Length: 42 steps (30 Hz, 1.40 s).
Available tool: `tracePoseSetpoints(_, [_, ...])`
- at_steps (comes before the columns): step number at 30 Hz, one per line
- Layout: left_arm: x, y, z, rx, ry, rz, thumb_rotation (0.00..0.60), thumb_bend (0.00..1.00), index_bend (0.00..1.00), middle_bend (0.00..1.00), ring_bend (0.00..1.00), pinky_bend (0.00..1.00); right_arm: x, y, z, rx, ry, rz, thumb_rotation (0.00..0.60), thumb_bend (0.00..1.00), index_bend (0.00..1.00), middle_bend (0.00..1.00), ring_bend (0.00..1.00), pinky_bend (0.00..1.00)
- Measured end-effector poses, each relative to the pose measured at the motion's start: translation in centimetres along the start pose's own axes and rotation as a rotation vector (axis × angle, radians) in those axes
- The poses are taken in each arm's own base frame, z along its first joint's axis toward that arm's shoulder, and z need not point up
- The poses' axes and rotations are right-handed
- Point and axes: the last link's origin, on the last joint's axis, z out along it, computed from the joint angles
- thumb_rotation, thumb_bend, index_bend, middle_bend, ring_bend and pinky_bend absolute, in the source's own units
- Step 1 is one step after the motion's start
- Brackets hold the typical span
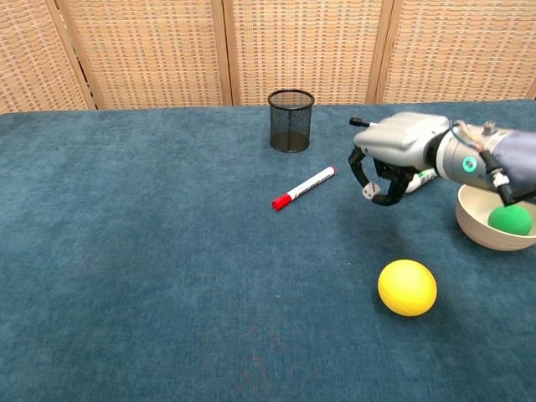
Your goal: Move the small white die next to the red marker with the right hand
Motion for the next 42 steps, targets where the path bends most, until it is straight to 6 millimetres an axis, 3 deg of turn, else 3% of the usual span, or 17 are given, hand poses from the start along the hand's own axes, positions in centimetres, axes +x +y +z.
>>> tracePoseSetpoints(11, [0.3,-0.2,-0.3,-0.004,0.004,-0.016,0.6,0.0,0.0,0.0,0.0,0.0,9.1,-0.7,-3.8,0.025,0.121,0.025,0.6,0.49,0.58,0.95,1.0,1.0])
tracePoseSetpoints(18, [0.5,-0.4,-0.4,-0.003,0.009,-0.026,0.6,0.0,0.0,0.0,0.0,0.0,13.0,-0.2,-5.1,-0.037,0.157,-0.009,0.6,0.47,0.56,0.95,1.0,1.0])
tracePoseSetpoints(19, [0.6,-0.4,-0.4,-0.003,0.009,-0.027,0.6,0.0,0.0,0.0,0.0,0.0,13.2,-0.2,-5.2,-0.041,0.158,-0.008,0.6,0.42,0.53,0.95,1.0,1.0])
tracePoseSetpoints(21, [0.6,-0.4,-0.4,-0.004,0.01,-0.029,0.6,0.0,0.0,0.0,0.0,0.0,13.5,-0.2,-5.2,-0.047,0.159,-0.007,0.6,0.22,0.36,0.95,1.0,1.0])
tracePoseSetpoints(23, [0.7,-0.4,-0.5,-0.004,0.01,-0.03,0.6,0.0,0.0,0.0,0.0,0.0,13.6,-0.2,-5.2,-0.048,0.156,-0.008,0.6,0.13,0.25,0.95,1.0,1.0])
tracePoseSetpoints(35, [0.6,-0.5,-0.4,0.0,0.004,-0.03,0.6,0.0,0.0,0.0,0.0,0.0,13.1,0.4,-5.4,-0.053,0.158,0.025,0.6,0.14,0.22,0.94,1.0,1.0])
tracePoseSetpoints(38, [0.6,-0.6,-0.4,0.004,0.005,-0.033,0.6,0.0,0.0,0.0,0.0,0.0,12.9,1.2,-5.9,-0.061,0.173,0.042,0.6,0.16,0.23,0.86,0.98,1.0])
tracePoseSetpoints(42, [0.8,-0.7,-0.5,0.002,0.009,-0.036,0.6,0.0,0.0,0.0,0.0,0.0,12.3,2.7,-7.0,-0.065,0.212,0.062,0.6,0.14,0.23,0.64,0.78,0.96])
